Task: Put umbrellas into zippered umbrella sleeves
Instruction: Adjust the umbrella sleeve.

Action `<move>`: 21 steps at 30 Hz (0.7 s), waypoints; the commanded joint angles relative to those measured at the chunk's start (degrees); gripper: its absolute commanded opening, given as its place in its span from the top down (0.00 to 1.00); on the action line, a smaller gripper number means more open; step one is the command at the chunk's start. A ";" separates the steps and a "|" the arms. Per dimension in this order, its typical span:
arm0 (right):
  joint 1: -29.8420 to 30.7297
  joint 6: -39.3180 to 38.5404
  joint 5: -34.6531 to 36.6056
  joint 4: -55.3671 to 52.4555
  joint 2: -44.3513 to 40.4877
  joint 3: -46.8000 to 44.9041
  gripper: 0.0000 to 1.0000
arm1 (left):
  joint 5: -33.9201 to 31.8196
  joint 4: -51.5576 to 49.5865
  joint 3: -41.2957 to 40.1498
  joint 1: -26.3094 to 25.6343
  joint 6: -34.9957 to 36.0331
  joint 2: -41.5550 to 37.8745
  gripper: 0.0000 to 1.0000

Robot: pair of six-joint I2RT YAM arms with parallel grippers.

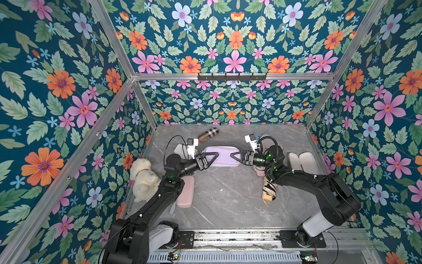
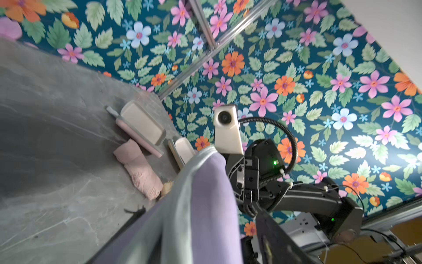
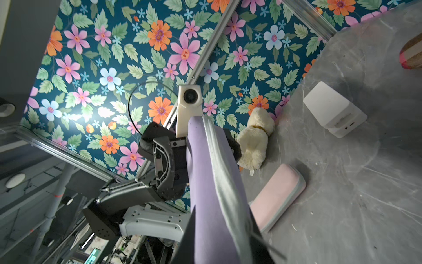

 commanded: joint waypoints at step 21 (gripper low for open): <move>12.94 5.88 47.93 2.92 -3.57 -2.98 0.90 | -36.35 27.38 -10.31 -12.69 -6.53 5.58 0.06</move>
